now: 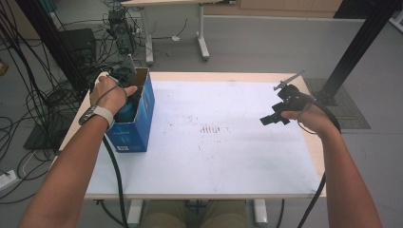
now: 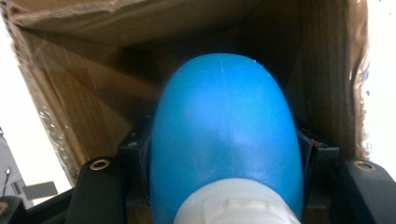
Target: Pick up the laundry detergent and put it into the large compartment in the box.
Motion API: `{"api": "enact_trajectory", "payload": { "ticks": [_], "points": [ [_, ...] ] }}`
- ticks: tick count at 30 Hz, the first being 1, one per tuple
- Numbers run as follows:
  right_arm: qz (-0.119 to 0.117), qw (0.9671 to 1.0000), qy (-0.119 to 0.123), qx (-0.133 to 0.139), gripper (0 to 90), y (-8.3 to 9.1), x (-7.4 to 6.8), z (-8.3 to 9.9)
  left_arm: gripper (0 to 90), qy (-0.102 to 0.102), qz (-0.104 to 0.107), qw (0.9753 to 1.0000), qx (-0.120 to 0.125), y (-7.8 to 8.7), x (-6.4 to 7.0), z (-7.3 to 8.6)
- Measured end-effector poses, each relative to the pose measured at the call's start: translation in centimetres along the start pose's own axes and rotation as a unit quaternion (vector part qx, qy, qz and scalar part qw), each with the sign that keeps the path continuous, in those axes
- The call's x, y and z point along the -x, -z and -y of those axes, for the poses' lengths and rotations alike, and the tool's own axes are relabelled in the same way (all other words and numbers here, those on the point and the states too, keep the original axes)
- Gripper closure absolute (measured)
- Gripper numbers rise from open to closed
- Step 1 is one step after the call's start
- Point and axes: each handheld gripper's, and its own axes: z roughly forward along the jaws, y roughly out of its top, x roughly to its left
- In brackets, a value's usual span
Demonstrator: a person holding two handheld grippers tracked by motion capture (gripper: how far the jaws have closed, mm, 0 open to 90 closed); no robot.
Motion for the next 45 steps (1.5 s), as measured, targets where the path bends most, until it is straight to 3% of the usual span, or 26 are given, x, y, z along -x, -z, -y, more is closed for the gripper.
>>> {"api": "enact_trajectory", "payload": {
  "ticks": [45],
  "points": [
    [0.004, 1.0, -0.002, -0.002, 11.6, 0.2, -0.2, 0.17, 36.9, 0.003, 0.001, 1.0, 0.001, -0.13, -0.34, 0.2]
  ]
}}
